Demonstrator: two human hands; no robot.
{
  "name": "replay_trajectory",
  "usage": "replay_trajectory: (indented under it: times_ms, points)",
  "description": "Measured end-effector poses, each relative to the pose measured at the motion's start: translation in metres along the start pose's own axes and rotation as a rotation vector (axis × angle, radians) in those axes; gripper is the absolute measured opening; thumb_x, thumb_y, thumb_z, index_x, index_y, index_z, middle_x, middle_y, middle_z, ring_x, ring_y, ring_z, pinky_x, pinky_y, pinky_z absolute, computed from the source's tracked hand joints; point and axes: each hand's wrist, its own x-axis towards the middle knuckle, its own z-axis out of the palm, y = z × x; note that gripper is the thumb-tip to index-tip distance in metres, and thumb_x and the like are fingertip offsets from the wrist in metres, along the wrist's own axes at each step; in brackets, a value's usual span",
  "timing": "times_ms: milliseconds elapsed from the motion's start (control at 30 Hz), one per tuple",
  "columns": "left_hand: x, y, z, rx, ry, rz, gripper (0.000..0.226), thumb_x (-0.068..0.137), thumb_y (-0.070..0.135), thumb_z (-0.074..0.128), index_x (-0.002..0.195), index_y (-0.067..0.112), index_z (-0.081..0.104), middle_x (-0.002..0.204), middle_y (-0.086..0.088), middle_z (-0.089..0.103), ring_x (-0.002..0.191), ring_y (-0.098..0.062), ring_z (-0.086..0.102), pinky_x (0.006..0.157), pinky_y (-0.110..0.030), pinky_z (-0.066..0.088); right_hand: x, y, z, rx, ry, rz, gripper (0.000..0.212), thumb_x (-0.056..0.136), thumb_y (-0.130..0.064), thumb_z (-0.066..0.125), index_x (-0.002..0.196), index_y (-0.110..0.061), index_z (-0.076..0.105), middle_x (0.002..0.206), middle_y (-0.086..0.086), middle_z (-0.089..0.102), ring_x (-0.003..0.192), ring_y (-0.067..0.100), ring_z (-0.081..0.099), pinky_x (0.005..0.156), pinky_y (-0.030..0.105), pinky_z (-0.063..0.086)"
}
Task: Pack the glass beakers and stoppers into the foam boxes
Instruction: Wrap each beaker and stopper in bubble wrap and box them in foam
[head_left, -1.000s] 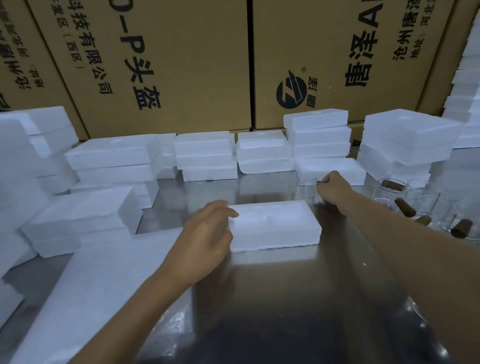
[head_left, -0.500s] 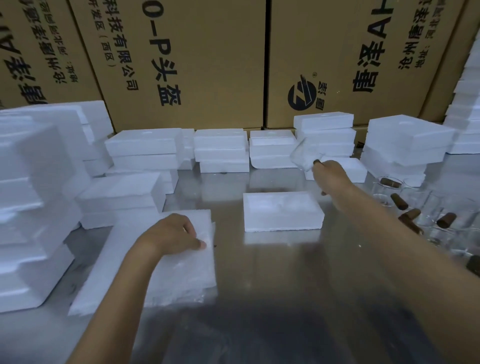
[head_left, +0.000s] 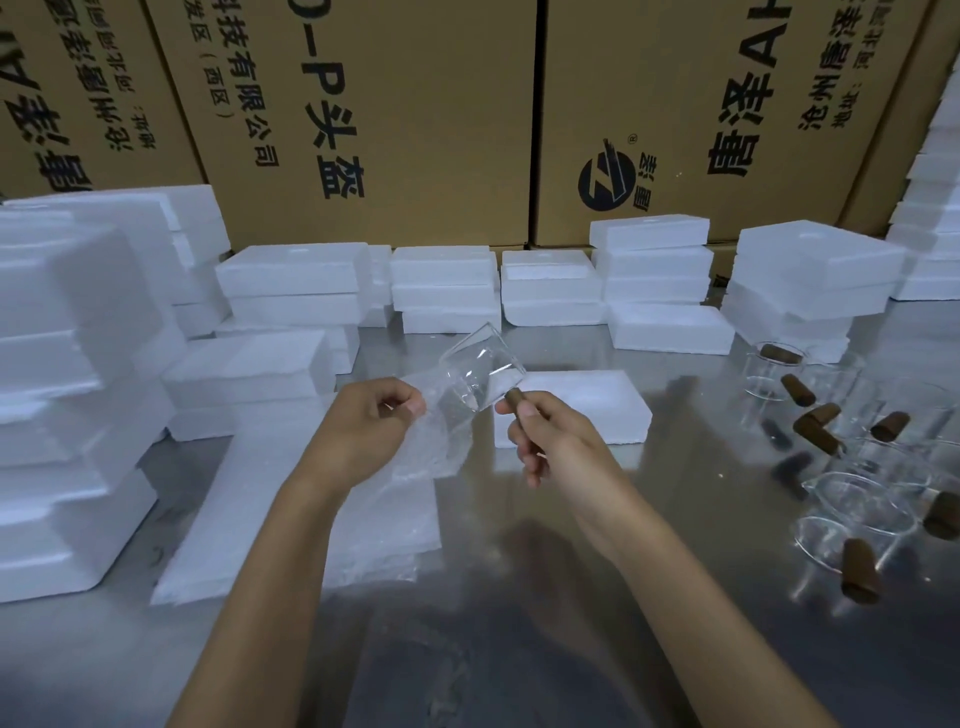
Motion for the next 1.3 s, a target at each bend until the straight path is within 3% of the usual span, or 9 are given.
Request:
replay_trajectory:
  times_ms: [233,433,533,667,767,833,900,1033,1300]
  points:
    - [-0.005,0.004,-0.001,-0.181,0.043,-0.029,0.019,0.101,0.022,0.054,0.092,0.021,0.07,0.087,0.015,0.067,0.078,0.004,0.057,0.069,-0.013,0.039,0.002,0.015,-0.008,-0.356,0.03,-0.147,0.02,0.105,-0.022,0.043,0.108,-0.021,0.063,0.076,-0.024,0.061,0.069,-0.007,0.052,0.065,0.01,0.037]
    - [-0.022,0.029,0.012,-0.298,-0.008,0.146,0.019,0.099,0.016,0.057,0.09,0.02,0.072,0.083,0.02,0.07,0.075,0.004,0.059,0.071,-0.009,0.044,-0.001,0.023,-0.003,-0.727,0.071,-0.269,0.019,0.102,-0.029,0.044,0.11,-0.025,0.06,0.104,-0.01,0.068,0.094,0.013,0.059,0.08,0.034,0.048]
    - [-0.032,0.042,0.022,-0.181,-0.09,0.265,0.016,0.096,0.015,0.062,0.088,0.018,0.075,0.093,0.011,0.073,0.09,-0.016,0.062,0.082,-0.028,0.047,0.001,0.022,-0.005,-0.666,0.144,-0.246,0.018,0.1,-0.028,0.048,0.104,-0.026,0.064,0.094,-0.01,0.069,0.086,0.009,0.06,0.074,0.026,0.047]
    - [-0.045,0.053,0.035,-0.122,-0.322,0.318,0.013,0.093,0.016,0.066,0.091,0.02,0.078,0.088,0.01,0.076,0.084,-0.008,0.067,0.077,-0.023,0.051,0.002,0.015,-0.012,-0.303,0.133,-0.042,0.016,0.095,-0.03,0.058,0.084,-0.026,0.069,0.083,-0.007,0.071,0.083,0.011,0.066,0.072,0.027,0.05]
    - [-0.044,0.053,0.034,-0.237,-0.028,0.375,0.019,0.095,0.009,0.062,0.097,0.021,0.076,0.09,0.009,0.075,0.083,-0.008,0.067,0.074,-0.023,0.053,-0.001,0.009,-0.015,-0.111,0.089,0.042,0.022,0.1,-0.021,0.055,0.085,-0.021,0.07,0.083,0.001,0.07,0.086,0.016,0.064,0.081,0.035,0.051]
    - [-0.035,0.045,0.025,-0.114,0.335,0.409,0.022,0.096,0.015,0.061,0.111,0.029,0.069,0.108,0.02,0.068,0.101,-0.004,0.061,0.087,-0.023,0.05,-0.003,0.005,-0.019,-0.081,0.096,0.039,0.032,0.102,-0.004,0.044,0.08,-0.02,0.061,0.082,0.002,0.064,0.087,0.023,0.058,0.087,0.042,0.048]
    - [-0.025,0.033,0.014,-0.064,0.426,0.349,0.034,0.096,0.027,0.063,0.129,0.034,0.056,0.127,0.026,0.054,0.121,-0.004,0.05,0.101,-0.024,0.043,-0.006,0.005,-0.022,-0.012,0.068,0.062,0.034,0.101,-0.001,0.042,0.08,-0.022,0.057,0.076,-0.003,0.067,0.083,0.021,0.061,0.084,0.04,0.05]
    - [-0.014,0.015,0.008,-0.34,0.039,-0.028,0.064,0.083,0.065,0.062,0.141,0.046,0.043,0.142,0.018,0.05,0.128,-0.006,0.049,0.108,-0.034,0.038,-0.009,0.009,-0.02,0.159,-0.045,0.162,0.033,0.102,-0.002,0.041,0.085,-0.023,0.059,0.061,-0.019,0.07,0.057,-0.003,0.066,0.057,0.019,0.056]
    - [-0.022,0.018,0.04,-0.66,-0.374,-0.113,0.07,0.078,0.064,0.07,0.139,0.036,0.053,0.14,0.014,0.057,0.135,-0.011,0.047,0.118,-0.047,0.029,-0.018,0.022,-0.016,0.43,-0.048,0.381,0.024,0.102,0.001,0.039,0.095,-0.013,0.057,0.055,-0.01,0.069,0.048,0.003,0.065,0.044,0.017,0.052]
